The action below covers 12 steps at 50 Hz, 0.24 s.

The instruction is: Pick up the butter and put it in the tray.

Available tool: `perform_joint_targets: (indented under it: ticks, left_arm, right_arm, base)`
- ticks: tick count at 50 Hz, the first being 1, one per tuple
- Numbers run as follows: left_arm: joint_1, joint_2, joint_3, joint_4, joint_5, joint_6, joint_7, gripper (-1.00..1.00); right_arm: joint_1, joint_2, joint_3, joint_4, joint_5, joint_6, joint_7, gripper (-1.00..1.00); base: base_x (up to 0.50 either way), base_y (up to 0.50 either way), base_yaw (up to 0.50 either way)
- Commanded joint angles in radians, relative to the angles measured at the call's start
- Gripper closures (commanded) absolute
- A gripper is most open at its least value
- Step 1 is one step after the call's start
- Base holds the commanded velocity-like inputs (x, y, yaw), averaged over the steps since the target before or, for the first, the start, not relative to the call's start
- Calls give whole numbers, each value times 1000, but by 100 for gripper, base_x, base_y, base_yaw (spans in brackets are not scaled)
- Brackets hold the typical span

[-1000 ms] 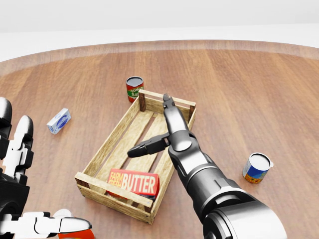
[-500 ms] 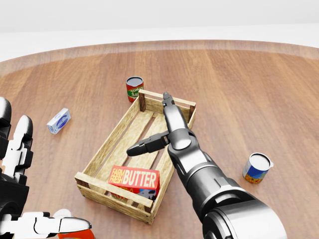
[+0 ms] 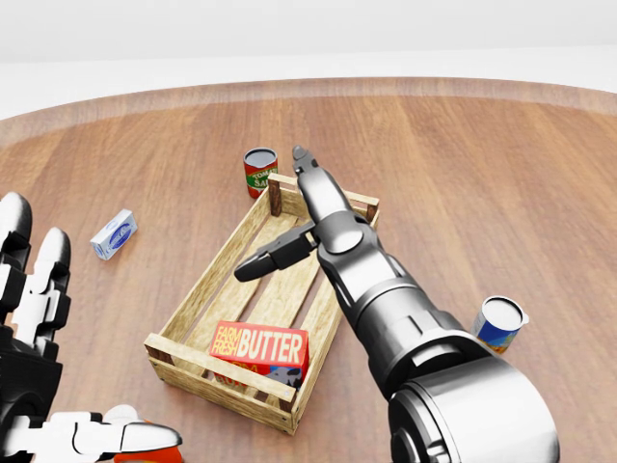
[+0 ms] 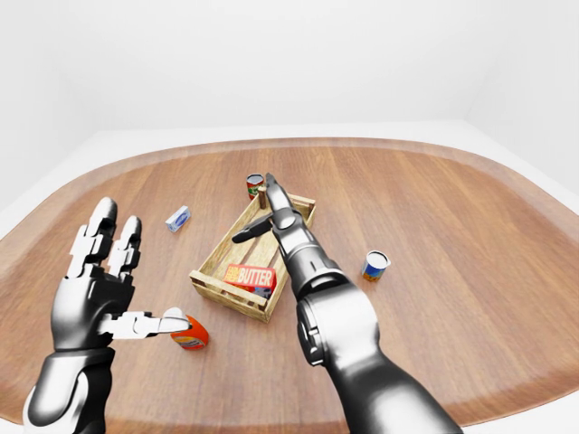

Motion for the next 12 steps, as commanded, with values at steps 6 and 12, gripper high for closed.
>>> perform_joint_targets:
  ticks: [6,12]
  left_arm:
    - [2,2,-3,3,1,0,1,-100]
    - [7,1,-7,-1,4,0,0,-100]
  right_arm:
    - [9,-33,47,-22,50,-44,47,-100]
    - [47,-45,72,-39,60,-67,27,-100]
  base:
    - [0,0,0]
    - [0,0,0]
